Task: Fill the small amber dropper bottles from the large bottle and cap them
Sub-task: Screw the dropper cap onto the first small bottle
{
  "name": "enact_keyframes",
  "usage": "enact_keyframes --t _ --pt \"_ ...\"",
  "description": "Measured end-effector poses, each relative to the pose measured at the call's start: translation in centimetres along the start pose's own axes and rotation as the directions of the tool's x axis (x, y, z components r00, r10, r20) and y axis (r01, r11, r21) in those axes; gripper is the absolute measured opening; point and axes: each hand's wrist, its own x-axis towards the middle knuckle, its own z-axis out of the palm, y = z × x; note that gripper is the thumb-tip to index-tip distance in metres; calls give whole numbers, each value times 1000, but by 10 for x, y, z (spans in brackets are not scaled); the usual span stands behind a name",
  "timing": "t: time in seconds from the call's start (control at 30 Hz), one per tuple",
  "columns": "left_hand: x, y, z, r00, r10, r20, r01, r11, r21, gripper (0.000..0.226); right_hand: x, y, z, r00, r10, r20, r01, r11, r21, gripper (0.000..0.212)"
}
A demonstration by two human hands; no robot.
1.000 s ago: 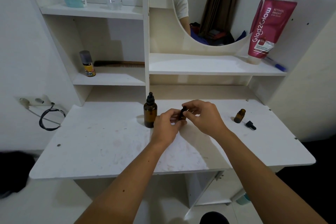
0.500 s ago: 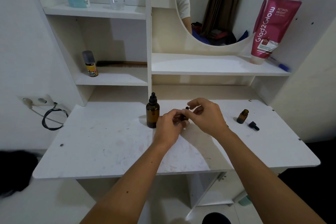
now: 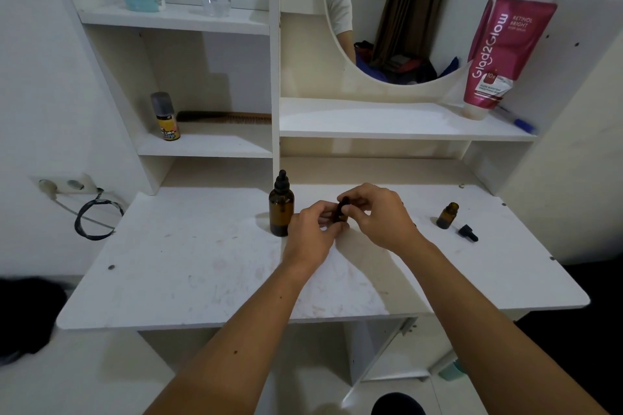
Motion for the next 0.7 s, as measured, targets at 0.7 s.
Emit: enact_keyframes --t 0.7 --pt "-23 11 -8 998 -58 4 58 998 26 58 -16 -3 15 971 17 -239 -2 998 63 37"
